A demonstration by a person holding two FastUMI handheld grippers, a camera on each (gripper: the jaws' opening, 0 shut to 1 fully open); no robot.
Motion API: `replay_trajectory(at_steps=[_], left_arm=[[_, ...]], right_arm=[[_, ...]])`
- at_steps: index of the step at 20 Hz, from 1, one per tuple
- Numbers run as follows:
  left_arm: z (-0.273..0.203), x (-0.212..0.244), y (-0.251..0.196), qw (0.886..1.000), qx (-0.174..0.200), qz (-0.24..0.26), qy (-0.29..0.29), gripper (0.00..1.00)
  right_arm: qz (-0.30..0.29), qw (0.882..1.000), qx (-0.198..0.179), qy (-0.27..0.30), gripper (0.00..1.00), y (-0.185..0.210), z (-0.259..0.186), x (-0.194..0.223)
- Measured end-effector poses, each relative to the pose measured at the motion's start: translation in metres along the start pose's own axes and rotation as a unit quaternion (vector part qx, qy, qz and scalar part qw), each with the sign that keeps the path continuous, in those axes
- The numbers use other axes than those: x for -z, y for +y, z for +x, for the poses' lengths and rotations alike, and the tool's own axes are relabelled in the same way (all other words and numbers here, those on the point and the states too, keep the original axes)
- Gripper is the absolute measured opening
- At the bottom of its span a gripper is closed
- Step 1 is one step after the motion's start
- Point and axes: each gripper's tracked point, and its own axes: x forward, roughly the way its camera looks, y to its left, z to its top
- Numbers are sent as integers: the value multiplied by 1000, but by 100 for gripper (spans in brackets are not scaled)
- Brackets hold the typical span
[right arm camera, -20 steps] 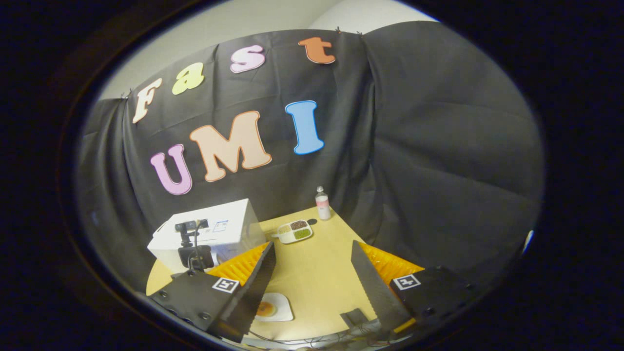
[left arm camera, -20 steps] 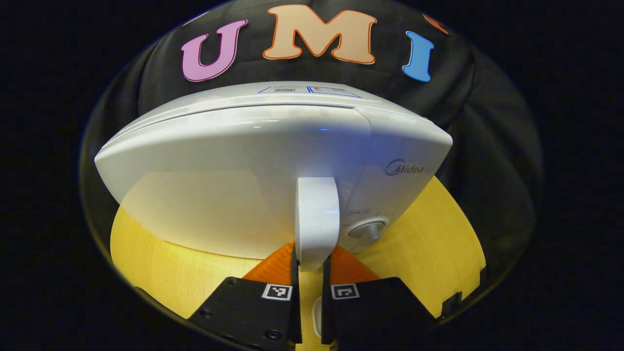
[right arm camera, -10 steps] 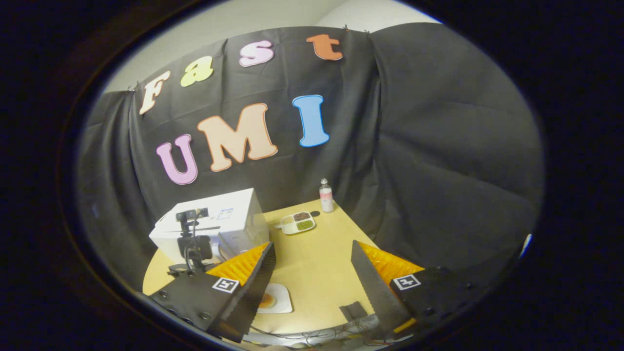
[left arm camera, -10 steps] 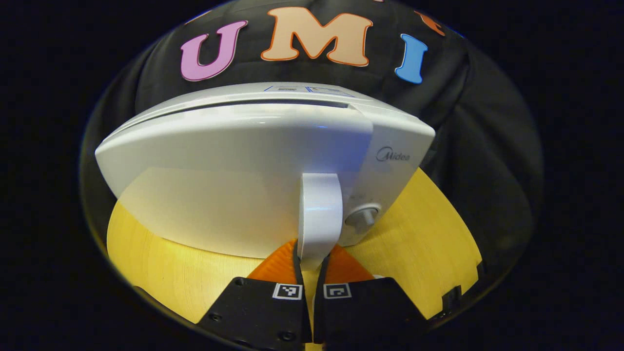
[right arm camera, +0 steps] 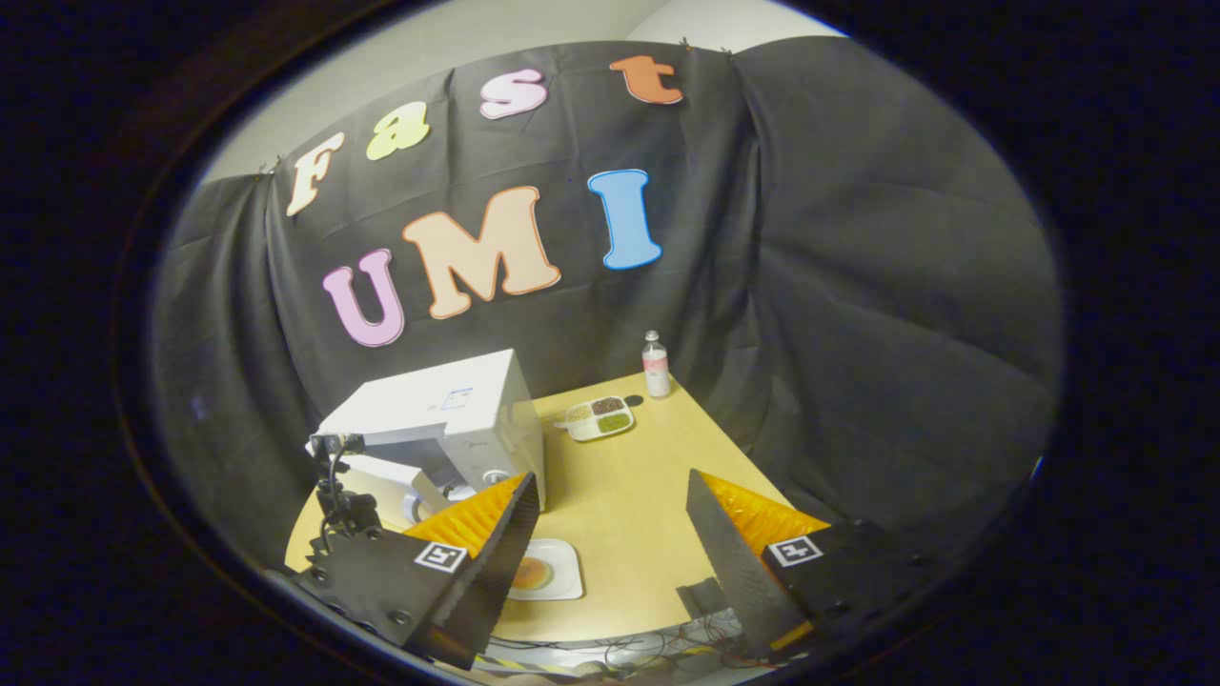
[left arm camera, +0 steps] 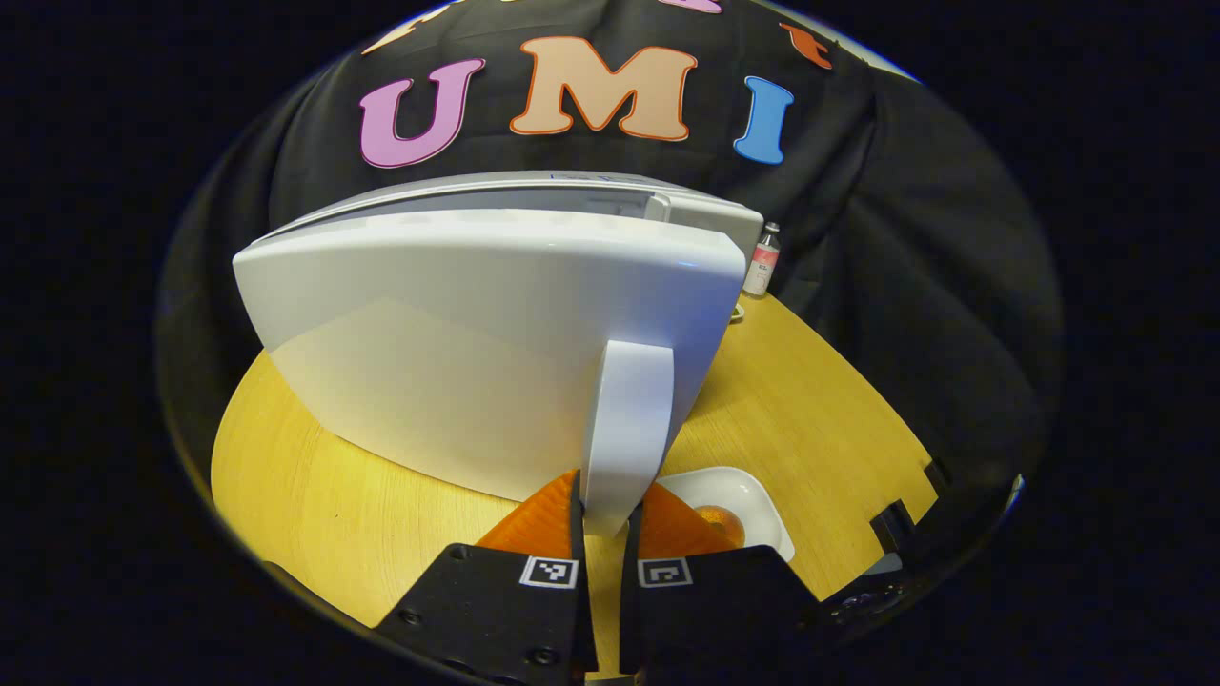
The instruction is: Open the microwave oven with the left hand, put the food in, and close the microwave oven.
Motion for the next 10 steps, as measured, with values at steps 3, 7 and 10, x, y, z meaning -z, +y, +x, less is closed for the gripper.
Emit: replay_trajectory(at_steps=[3, 7, 10], left_arm=[[-5, 4, 1, 1000, -3, 0, 1, 10], [-11, 9, 4, 1000, -2, -16, 2, 17], [-21, 12, 6, 998, 7, -63, -2, 26]], right_arm=[[-1, 1000, -4, 7, 92, 2, -4, 10], [3, 1000, -5, 15, 92, 2, -9, 18], [-4, 1000, -9, 17, 92, 5, -11, 20]])
